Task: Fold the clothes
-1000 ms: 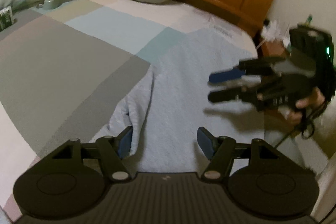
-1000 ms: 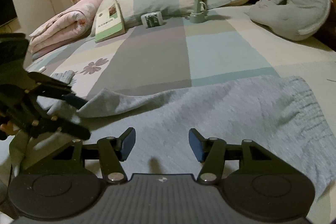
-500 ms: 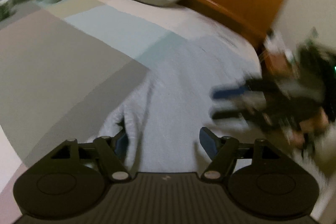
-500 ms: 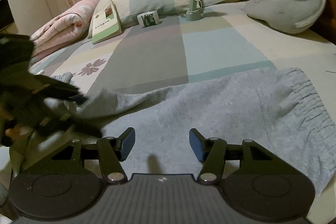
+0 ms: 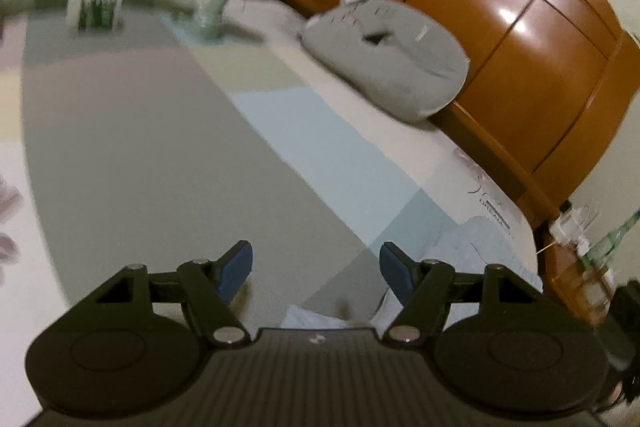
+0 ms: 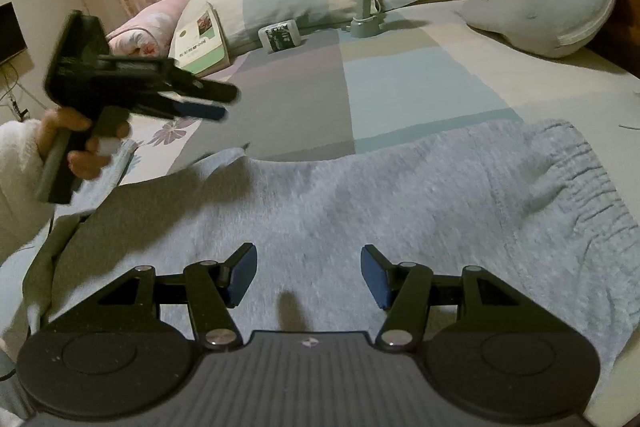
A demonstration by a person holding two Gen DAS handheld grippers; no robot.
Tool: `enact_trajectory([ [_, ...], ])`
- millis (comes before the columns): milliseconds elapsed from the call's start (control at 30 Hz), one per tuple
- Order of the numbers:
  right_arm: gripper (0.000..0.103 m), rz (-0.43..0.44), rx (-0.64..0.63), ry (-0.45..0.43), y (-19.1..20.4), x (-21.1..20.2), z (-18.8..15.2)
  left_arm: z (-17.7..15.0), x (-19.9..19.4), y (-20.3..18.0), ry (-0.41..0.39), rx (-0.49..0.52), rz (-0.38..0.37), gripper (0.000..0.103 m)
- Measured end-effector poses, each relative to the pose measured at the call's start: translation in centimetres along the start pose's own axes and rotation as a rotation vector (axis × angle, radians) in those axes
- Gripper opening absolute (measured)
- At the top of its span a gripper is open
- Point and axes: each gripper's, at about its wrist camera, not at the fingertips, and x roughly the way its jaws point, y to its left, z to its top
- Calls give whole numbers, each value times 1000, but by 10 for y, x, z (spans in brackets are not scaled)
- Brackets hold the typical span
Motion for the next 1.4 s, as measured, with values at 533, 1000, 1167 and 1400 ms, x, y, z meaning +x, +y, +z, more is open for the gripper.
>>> enact_trajectory([
  [533, 65, -104, -70, 6, 1, -16, -12, -126, -31, -54, 220, 244, 174, 79],
  [1000, 71, -332, -207, 28, -39, -42, -29, -186, -60, -109, 256, 299, 286, 83],
  [1167, 72, -268, -267, 3, 5, -56, -24, -203, -82, -135, 285, 366, 282, 84],
  [1400, 75, -57, -354, 43, 80, -25, -39, -184, -75, -138, 176, 345, 337, 84],
])
